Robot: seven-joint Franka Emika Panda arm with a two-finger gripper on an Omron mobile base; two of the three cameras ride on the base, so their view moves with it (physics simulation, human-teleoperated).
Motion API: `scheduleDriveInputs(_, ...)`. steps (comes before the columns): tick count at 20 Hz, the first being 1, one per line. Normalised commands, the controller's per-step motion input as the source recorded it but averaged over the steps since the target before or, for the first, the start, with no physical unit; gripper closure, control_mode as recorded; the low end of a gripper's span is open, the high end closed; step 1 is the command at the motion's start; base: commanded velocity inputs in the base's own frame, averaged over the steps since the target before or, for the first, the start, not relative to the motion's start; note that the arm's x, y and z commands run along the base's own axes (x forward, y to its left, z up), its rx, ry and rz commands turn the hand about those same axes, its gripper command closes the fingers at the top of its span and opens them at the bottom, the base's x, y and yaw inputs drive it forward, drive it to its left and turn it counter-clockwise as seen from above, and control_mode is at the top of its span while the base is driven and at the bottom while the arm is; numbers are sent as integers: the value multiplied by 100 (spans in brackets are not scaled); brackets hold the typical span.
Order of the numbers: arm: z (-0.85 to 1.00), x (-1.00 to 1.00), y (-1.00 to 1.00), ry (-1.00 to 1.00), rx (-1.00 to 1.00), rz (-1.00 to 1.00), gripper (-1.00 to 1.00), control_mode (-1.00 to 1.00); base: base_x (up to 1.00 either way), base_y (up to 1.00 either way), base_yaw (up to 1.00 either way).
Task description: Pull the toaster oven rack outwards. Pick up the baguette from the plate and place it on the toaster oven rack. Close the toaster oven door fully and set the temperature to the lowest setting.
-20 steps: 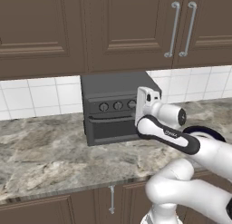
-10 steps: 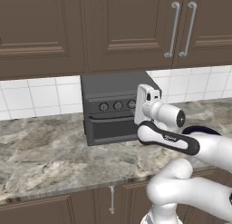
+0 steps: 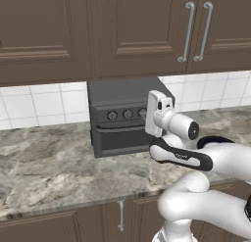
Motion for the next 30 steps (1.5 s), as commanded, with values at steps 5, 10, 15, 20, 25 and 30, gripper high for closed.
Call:
scheduleDriveInputs(5,-31,6,5,-6,0,-10,100,-100,0,0,0)
scheduleDriveInputs(10,-47,0,0,-12,0,-17,100,-100,0,0,0)
scheduleDriveInputs(15,-49,0,0,-13,0,-19,100,-100,0,0,0)
scheduleDriveInputs(20,-54,0,0,-13,0,-19,100,-100,0,0,0)
scheduleDriveInputs(25,-48,0,0,-10,-4,-11,100,-100,0,0,0)
scheduleDriveInputs(30,-45,0,0,-3,-19,0,100,-100,0,0,0)
